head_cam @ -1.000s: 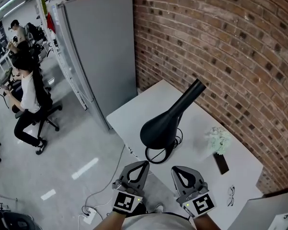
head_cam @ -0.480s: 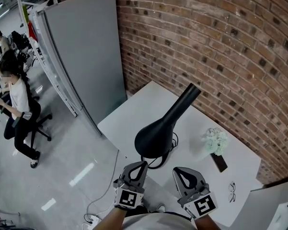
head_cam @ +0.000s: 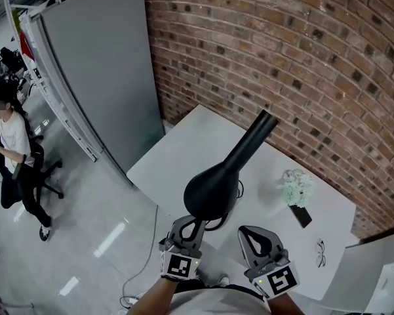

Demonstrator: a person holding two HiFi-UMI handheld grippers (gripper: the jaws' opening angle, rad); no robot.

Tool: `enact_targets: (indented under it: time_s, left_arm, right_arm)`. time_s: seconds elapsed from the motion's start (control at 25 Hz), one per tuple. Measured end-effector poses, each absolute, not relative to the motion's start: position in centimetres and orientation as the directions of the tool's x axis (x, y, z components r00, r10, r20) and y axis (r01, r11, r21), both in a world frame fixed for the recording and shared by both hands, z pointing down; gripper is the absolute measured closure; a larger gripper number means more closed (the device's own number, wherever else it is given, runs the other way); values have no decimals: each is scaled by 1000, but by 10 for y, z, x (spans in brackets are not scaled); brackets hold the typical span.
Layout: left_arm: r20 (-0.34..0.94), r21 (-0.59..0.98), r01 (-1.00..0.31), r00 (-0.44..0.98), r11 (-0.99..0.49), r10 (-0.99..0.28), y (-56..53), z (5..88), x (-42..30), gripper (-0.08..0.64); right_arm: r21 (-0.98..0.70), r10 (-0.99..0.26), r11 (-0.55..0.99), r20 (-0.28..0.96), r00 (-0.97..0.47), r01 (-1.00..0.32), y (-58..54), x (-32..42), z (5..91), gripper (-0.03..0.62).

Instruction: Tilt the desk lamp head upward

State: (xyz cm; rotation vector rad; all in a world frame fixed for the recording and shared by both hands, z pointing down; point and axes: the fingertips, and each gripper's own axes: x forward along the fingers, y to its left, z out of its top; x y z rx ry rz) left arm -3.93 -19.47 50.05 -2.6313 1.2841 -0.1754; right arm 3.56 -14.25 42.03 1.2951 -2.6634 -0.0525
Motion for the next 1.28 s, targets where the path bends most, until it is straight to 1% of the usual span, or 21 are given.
enact_targets:
  time_s: [0.52,0.88,1.28]
  left_arm:
    - [-55,-261,-709,689,-655,-723,-222,492,-36,554]
    - [-75,-230,-711,694,-665,-716,-232,491,-39,554]
    - [-70,-226,-704,701,-673,-710,-226,490,-39,554]
  right_arm:
    - [119,-857,508,162,-488,-853,-150,43,427,575]
    - [140,-869,486,180,-461,-863,-152,45,430,575]
    - [138,-864,497,170,-474,-857,-149,44,431,575]
